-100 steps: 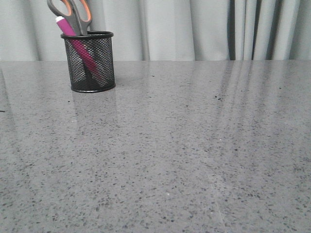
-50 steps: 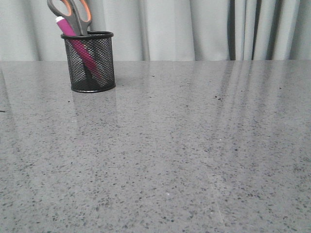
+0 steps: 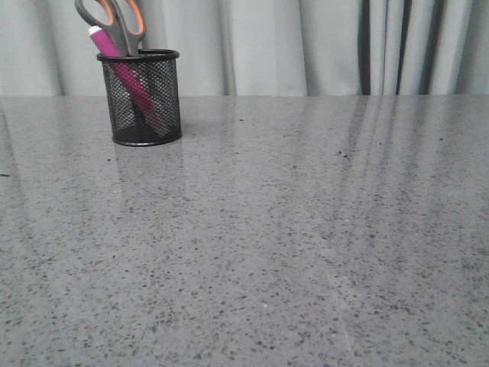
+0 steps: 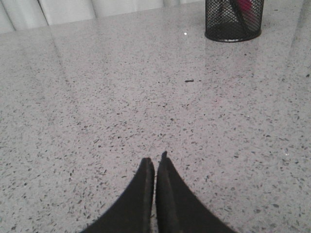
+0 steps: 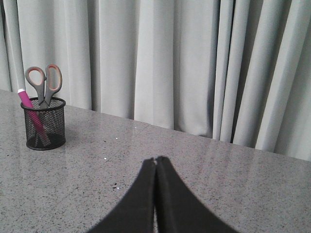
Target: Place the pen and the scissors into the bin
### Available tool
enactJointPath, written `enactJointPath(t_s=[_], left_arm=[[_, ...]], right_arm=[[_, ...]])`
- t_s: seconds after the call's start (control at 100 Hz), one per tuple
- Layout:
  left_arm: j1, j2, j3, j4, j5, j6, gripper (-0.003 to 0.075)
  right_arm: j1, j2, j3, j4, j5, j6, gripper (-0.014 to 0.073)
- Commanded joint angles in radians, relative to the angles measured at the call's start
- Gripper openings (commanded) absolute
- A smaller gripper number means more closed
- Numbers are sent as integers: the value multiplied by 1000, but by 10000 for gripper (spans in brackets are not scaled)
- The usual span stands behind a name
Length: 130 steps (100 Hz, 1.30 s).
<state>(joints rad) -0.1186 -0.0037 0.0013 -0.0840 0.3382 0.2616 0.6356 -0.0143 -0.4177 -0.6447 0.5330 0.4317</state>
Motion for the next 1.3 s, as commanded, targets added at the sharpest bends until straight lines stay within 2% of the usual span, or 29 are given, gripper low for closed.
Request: enactJointPath(t_s=[0.0,0.58,0.66,0.74,0.81,0.92,1.08,1.15,1.22,1.29], left_arm=[[4,-31,45,-1,-34,-9,-19],[4,-31,45,-1,-34,-9,-19],[4,-31,45,-1,-34,-9,-19],[4,-31,45,-1,-34,-9,-19],[4,-31,45,-1,-34,-9,-19],[4,-31,45,-1,-34,-9,-19],[4,-31,45,-1,-34,-9,-19],[4,-31,45,-1,-34,-9,-19],[4,-31,45,-1,-34,-9,-19],[4,-31,45,-1,-34,-9,-19]], right_arm=[[-4,6,-20,-24,-64,-8,-70],[-4,6,-15,-26,-64,-8,-70],[-5,6,10,-48,21,-8,-70],[-16,6,46,-37,0,-19,-70],[-53,6,99,50,-45,-74,-70],[-169,6,203,302,-107,-163,-70],[-417,6,372,689,-347,-493,-70],[-496,6,415,757,-391,-533,-70],[-558,2,443,761,-402,-533,-70],[-601,-15,443,761,-338,-533,-70]])
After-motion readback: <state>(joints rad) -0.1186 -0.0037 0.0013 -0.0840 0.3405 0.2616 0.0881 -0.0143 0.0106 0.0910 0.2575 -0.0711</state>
